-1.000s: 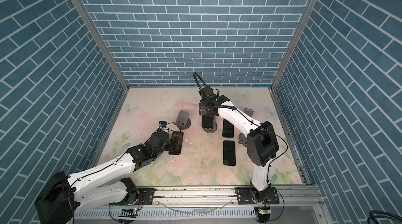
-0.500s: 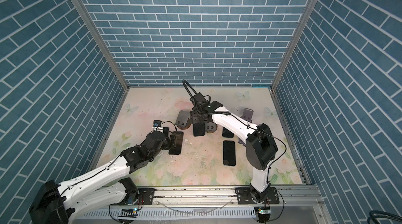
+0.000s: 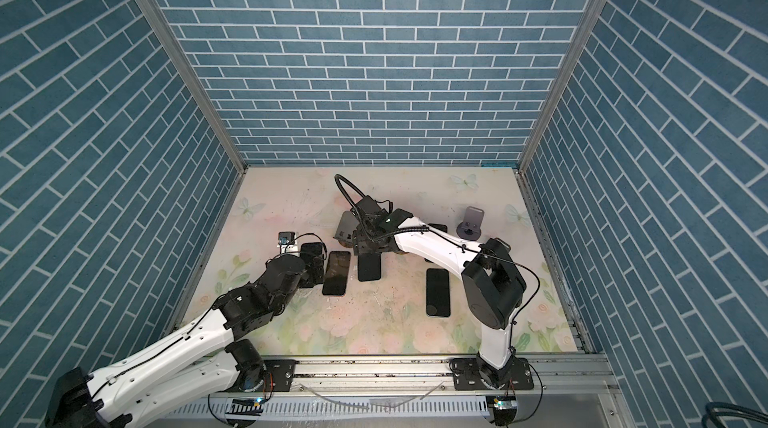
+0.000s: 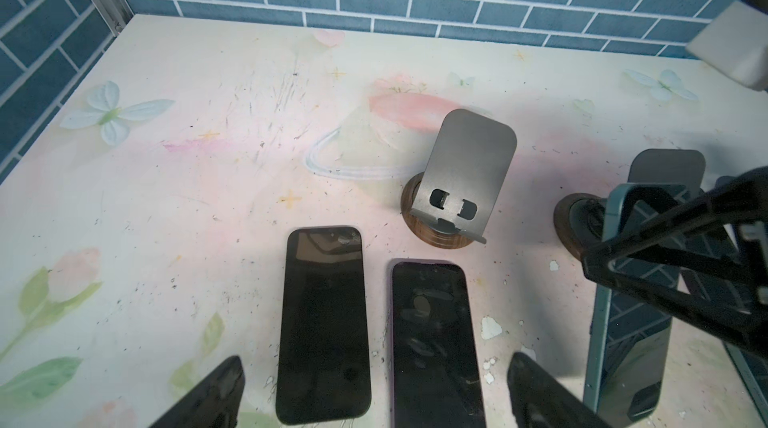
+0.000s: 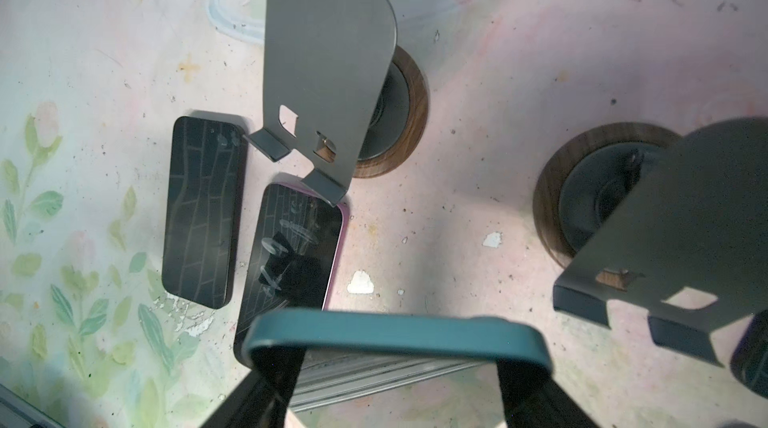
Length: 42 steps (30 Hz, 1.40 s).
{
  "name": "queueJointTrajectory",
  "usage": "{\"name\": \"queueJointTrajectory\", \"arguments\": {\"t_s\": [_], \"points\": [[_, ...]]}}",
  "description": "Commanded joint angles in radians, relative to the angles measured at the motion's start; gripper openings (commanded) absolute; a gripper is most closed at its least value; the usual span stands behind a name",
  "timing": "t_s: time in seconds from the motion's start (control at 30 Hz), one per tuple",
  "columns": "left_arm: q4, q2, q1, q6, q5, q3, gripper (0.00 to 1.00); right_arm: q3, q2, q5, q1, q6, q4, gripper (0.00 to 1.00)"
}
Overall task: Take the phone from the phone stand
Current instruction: 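Carry the teal-edged phone toward the robot beside the purple-edged phone with the right gripper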
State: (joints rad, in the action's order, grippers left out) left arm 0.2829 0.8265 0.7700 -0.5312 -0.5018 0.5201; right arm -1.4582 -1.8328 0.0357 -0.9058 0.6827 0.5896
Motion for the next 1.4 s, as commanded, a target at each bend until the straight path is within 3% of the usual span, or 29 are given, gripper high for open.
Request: {"name": "queueJointTrajectory", "arguments": {"t_s": [0.0, 0.43, 1.37], "points": [[0.045, -0.016, -0.005, -0.007, -0.03, -0.02, 0.99, 0.031, -0.011, -0.006, -0.01, 0.089, -0.019, 0.56], [0.047, -0.022, -0.008, 0.009, -0.04, -0.026, 1.0, 0.032, -0.095, -0.069, -0.019, 0.145, -0.01, 0.56], [0.051, -0.113, -0.014, 0.007, -0.042, -0.092, 1.0, -0.011, -0.253, -0.046, -0.013, 0.203, -0.008, 0.57]]}}
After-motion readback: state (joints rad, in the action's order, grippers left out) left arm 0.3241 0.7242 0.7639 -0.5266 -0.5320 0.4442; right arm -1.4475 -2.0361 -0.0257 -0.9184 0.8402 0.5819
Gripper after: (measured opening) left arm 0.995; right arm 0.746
